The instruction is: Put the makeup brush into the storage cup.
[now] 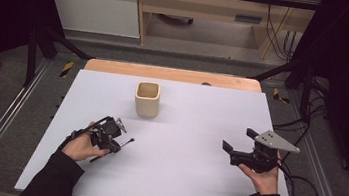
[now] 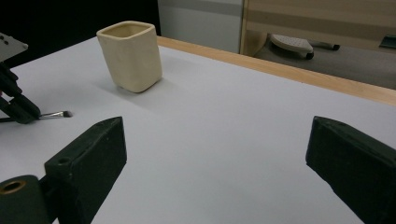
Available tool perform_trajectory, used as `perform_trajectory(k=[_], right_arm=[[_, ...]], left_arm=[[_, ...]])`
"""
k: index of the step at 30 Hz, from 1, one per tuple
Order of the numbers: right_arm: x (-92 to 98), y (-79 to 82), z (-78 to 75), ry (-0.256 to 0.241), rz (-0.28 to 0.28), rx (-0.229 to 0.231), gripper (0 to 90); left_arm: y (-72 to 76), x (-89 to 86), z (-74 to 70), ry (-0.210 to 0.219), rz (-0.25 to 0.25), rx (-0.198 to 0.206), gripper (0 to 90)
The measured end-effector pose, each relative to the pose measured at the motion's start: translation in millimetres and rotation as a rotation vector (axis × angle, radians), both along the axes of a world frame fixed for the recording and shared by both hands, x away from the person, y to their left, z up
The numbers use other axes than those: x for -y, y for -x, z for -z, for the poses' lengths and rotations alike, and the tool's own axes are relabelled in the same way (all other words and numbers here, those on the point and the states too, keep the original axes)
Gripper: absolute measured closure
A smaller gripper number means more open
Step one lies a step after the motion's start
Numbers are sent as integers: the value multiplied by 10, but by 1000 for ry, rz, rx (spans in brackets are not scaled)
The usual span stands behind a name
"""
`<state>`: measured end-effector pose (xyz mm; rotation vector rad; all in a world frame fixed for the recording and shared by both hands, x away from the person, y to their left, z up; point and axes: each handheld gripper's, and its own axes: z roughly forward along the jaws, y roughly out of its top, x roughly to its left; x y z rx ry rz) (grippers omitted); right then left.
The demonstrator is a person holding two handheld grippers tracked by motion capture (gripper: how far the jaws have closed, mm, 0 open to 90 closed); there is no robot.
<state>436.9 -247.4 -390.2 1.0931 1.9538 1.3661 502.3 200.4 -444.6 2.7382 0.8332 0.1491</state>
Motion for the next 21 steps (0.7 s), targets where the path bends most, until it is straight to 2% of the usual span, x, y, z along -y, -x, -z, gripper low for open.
perform_trajectory(k=[8, 21], right_arm=[[0, 1, -1, 0, 0, 0, 53], [3, 0, -2, -1, 1, -1, 53]], left_arm=[[13, 48, 0, -23, 10, -3, 823], [13, 50, -3, -20, -4, -5, 835]])
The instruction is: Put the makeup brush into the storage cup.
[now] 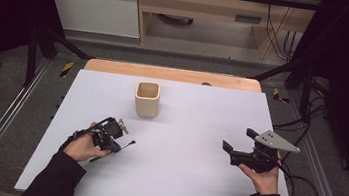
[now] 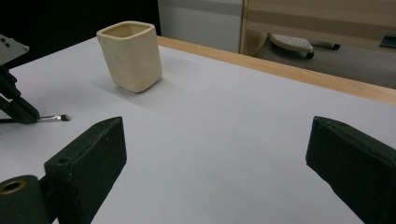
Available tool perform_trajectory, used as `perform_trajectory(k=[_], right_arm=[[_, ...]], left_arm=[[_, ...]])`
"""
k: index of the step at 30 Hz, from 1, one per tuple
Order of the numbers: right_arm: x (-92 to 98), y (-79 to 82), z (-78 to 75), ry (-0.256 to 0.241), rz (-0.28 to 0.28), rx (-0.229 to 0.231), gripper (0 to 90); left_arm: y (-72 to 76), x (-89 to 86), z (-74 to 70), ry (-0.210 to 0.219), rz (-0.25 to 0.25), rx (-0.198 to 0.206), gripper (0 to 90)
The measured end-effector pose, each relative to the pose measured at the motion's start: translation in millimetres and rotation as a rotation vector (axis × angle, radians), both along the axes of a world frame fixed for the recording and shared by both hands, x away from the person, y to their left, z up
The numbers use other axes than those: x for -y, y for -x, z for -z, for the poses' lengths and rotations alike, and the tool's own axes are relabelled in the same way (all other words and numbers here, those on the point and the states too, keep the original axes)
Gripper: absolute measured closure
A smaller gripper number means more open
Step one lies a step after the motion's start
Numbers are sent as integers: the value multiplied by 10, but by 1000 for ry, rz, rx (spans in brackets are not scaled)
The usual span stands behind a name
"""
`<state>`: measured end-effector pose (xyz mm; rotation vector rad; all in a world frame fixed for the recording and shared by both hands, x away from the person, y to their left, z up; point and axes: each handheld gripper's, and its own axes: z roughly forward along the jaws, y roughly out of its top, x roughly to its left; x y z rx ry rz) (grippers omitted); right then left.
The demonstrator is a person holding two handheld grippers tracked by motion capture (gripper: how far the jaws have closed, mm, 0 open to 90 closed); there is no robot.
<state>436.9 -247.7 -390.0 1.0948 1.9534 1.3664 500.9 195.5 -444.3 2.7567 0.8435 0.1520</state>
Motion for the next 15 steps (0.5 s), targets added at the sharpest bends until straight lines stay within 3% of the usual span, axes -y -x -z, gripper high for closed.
perform_trajectory(k=[15], right_arm=[[0, 1, 1, 2, 3, 0, 54]], left_arm=[[56, -52, -60, 46, -2, 43, 839]])
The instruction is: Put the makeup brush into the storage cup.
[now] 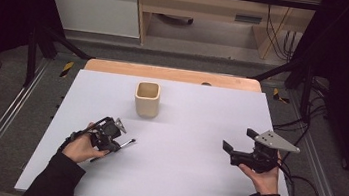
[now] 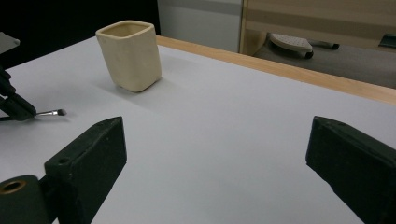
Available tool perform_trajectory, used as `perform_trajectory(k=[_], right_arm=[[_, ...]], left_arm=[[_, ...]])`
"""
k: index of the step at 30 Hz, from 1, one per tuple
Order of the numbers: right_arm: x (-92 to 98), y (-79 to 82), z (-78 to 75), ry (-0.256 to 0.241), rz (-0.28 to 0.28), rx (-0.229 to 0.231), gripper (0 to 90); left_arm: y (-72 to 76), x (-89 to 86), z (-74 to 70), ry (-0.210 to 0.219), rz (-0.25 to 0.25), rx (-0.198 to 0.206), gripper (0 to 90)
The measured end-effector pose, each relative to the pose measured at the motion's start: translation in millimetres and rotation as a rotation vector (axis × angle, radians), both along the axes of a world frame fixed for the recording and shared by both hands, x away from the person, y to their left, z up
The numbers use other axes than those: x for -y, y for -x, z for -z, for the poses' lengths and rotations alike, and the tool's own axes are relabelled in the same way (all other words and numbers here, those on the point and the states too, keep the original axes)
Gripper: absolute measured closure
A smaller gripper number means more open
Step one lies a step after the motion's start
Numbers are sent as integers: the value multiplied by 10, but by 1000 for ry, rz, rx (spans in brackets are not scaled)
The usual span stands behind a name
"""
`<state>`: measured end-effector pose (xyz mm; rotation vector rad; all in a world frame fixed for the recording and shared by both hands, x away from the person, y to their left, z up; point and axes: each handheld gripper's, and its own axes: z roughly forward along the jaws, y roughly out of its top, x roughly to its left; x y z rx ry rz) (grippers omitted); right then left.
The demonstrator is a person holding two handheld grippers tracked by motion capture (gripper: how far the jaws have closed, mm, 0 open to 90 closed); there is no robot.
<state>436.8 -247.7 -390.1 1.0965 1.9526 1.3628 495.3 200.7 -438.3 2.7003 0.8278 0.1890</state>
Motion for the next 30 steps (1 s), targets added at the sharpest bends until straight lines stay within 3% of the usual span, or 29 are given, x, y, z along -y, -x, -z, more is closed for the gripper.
perform_trajectory(k=[7, 18, 20, 23, 25, 30], right_arm=[[-4, 3, 1, 1, -2, -1, 54], [-6, 4, 4, 2, -3, -1, 54], [-1, 8, 0, -1, -2, 0, 54], [2, 10, -2, -1, -2, 0, 53], [1, 10, -1, -1, -4, -1, 53], [3, 11, 2, -2, -4, -2, 53]], left_arm=[[39, -30, -83, 26, -7, 32, 839], [116, -110, -270, 112, -64, 117, 839], [132, -124, -304, 161, -93, 151, 839], [141, -139, -335, 188, -109, 172, 839], [151, -162, -374, 236, -138, 203, 838], [164, -199, -429, 269, -175, 237, 839]])
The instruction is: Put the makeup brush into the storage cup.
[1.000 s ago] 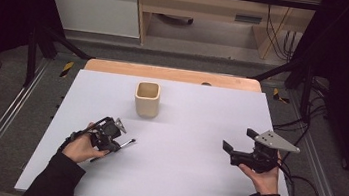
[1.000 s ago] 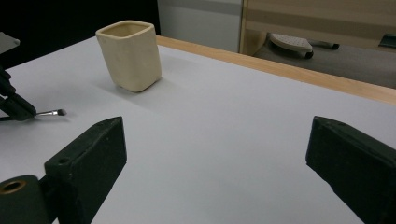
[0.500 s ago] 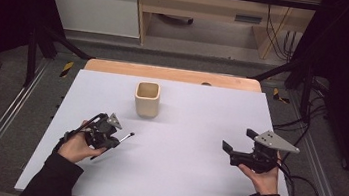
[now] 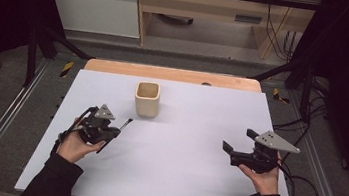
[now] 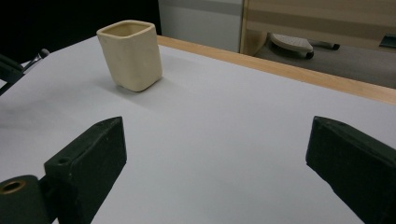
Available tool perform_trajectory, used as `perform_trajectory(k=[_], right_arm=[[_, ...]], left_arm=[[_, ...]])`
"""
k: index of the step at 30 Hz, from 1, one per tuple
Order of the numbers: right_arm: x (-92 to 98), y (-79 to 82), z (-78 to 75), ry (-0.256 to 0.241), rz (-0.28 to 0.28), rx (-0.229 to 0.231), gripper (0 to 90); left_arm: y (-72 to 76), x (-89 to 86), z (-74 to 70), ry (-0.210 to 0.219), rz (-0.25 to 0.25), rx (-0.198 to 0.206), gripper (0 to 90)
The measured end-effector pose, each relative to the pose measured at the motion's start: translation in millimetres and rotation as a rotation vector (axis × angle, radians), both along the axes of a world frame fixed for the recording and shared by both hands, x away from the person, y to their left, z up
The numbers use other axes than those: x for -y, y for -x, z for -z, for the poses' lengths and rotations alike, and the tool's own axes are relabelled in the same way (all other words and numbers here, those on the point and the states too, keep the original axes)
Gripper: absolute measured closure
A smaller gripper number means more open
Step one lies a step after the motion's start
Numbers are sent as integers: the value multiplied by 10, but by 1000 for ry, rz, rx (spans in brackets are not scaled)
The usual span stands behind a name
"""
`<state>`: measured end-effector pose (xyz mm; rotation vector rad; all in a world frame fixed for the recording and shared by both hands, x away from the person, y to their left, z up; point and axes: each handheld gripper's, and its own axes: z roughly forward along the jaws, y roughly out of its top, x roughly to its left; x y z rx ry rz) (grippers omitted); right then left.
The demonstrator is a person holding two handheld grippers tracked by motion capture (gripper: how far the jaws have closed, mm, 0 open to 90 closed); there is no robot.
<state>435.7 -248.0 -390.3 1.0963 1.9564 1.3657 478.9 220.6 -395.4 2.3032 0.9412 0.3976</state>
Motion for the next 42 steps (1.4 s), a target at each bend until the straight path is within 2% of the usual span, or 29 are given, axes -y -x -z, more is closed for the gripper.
perform_trajectory(k=[1, 2, 3, 4, 5, 6, 7, 8, 10, 12, 17, 20, 22, 24, 26, 32, 40, 42], right_arm=[[4, -1, 2, -1, 2, 1, 53], [13, -2, 4, -2, 4, 1, 53], [18, -3, 5, -3, 4, 1, 53], [21, -3, 6, -4, 5, 1, 53], [24, -3, 7, -4, 5, 1, 53], [26, -3, 7, -4, 5, 1, 53], [26, -3, 7, -4, 5, 1, 53], [26, -4, 8, -3, 5, 2, 53], [24, -4, 9, -3, 5, 1, 53], [21, -4, 10, -2, 4, -1, 53], [20, -5, 11, -2, 5, -1, 53], [18, -3, 12, -2, 5, -3, 53], [16, -4, 13, -2, 5, -3, 53], [15, -5, 15, -2, 4, -3, 53], [14, -4, 15, -3, 4, -3, 53], [14, -4, 15, -3, 4, -3, 53], [14, -6, 16, -4, 5, -2, 53], [14, -6, 17, -3, 5, -3, 53]], left_arm=[[4, -9, -13, 9, -10, 13, 839], [12, -28, -44, 37, -29, 26, 839], [12, -28, -44, 37, -29, 26, 839], [22, -43, -71, 62, -46, 45, 839], [22, -43, -71, 62, -46, 45, 839], [32, -54, -94, 81, -59, 65, 839], [32, -54, -94, 81, -59, 65, 839], [44, -60, -115, 102, -74, 88, 839], [53, -63, -127, 109, -79, 98, 839], [75, -66, -158, 142, -96, 125, 839], [102, -70, -201, 176, -122, 164, 839], [118, -78, -234, 218, -152, 194, 839], [120, -80, -241, 224, -154, 198, 839], [125, -80, -263, 254, -168, 217, 839], [124, -81, -279, 263, -162, 220, 839], [113, -67, -302, 273, -174, 242, 839], [54, -47, -416, 341, -183, 273, 839], [44, -34, -427, 345, -182, 278, 839]])
